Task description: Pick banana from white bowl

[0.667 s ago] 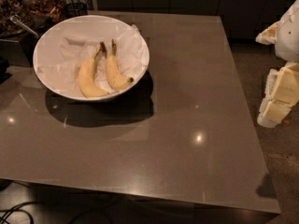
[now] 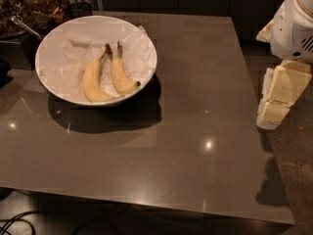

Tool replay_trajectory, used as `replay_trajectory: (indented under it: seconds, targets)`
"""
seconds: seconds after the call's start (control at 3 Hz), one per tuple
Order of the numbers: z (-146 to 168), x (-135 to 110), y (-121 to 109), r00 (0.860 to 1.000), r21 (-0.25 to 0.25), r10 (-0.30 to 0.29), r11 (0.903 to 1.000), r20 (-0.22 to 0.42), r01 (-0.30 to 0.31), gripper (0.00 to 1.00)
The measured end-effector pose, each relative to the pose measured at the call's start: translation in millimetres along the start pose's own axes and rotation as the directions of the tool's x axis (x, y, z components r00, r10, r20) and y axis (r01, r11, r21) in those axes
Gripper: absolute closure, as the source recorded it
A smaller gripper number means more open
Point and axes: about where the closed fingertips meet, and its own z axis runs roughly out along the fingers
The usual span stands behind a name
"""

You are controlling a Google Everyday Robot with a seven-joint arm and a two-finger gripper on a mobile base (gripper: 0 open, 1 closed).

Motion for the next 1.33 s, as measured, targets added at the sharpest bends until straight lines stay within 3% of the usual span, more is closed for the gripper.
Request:
replay_trajectory:
  seconds: [0.33,0.67,1.0,1.33]
  targets:
    - [1,-23,2,0.997,-0.010,-0.060,0.9982,-0.043,0.060,0.00]
    - [1,-25,2,0.997,-0.009,-0.066,0.9978,-0.046,0.066,0.00]
    - [2,-43,-4,0.998,-0.034,-0.057,0.9977,0.018,0.058,0.00]
    - [0,-79,-26,0.996,-0.092,-0.003,0.9957,0.089,0.011,0.00]
